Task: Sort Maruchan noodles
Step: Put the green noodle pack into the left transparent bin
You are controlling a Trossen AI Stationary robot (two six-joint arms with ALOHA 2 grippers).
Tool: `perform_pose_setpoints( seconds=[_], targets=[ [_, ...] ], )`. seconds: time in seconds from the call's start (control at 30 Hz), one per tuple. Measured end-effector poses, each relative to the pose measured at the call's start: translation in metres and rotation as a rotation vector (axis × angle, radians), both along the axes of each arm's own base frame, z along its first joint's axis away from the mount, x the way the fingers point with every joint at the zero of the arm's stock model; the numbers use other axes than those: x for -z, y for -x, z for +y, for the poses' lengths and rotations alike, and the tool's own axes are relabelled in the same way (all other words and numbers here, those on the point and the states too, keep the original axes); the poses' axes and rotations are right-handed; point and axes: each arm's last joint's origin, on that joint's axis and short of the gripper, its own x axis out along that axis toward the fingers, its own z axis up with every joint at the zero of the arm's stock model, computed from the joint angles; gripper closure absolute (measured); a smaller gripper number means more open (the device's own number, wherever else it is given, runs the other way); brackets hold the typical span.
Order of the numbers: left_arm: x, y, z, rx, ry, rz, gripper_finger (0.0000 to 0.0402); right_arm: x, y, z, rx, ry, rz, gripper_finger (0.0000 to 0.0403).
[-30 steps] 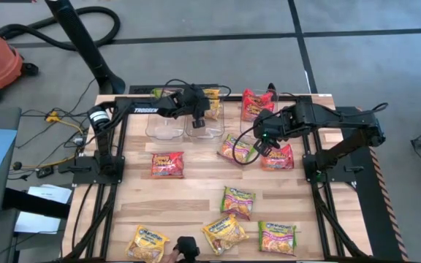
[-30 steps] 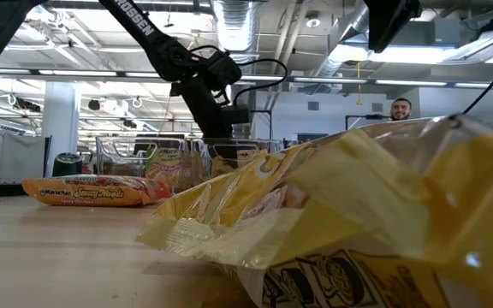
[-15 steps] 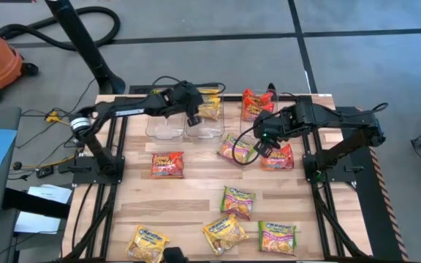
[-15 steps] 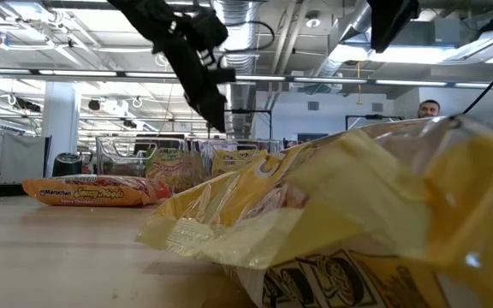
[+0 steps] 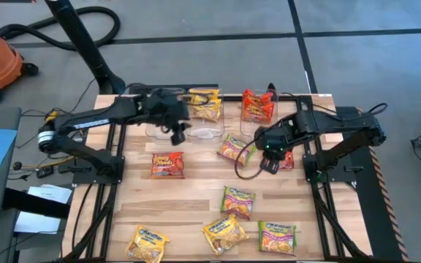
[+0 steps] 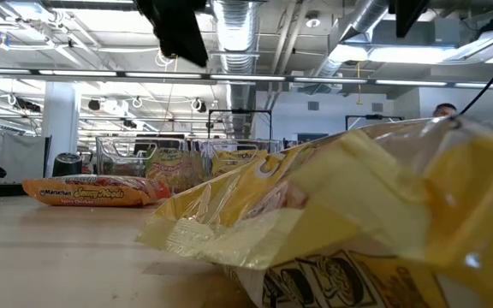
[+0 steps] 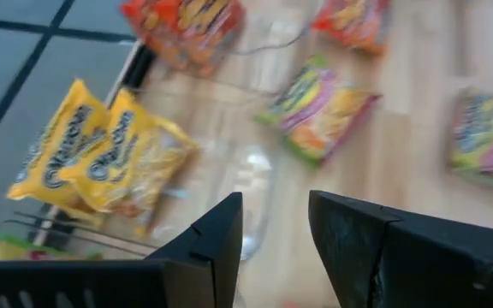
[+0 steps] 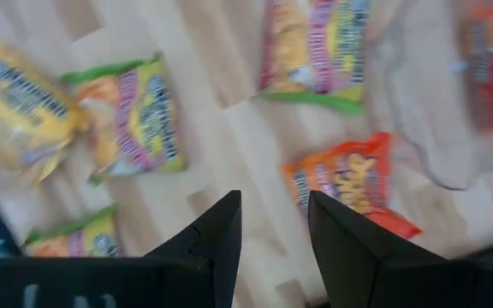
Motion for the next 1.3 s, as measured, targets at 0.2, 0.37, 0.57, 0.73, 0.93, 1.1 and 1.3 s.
perform_pose_setpoints(
  seconds=[0.2,0.37,0.57,0.73,0.93,1.1,1.3],
  targets=[
    [-0.018,0.025,-0.036,0.033,0.095,-0.039,0.0276,-0.002,-0.001,0.030,-0.119,-0.040,-0.060,0.0243],
    [-0.024,0.040,-0.059,0.069,0.163,-0.044,0.0276,0.003,-0.004,0.052,-0.189,-0.046,-0.063,0.0241],
    [-0.027,0.046,-0.077,0.107,0.220,-0.056,0.0276,0.019,-0.012,0.075,-0.265,-0.028,0.006,0.0213],
    [-0.027,0.045,-0.084,0.100,0.264,-0.057,0.0276,0.036,-0.023,0.092,-0.326,-0.031,0.064,0.0180],
    [-0.026,0.045,-0.086,0.099,0.276,-0.057,0.0276,0.064,-0.043,0.110,-0.352,-0.061,0.137,0.0159],
    [-0.026,0.045,-0.086,0.098,0.276,-0.057,0.0276,0.092,-0.069,0.121,-0.350,-0.066,0.129,0.0158],
    [-0.026,0.045,-0.086,0.097,0.277,-0.056,0.0276,0.120,-0.092,0.125,-0.336,-0.084,0.130,0.0158]
  ],
)
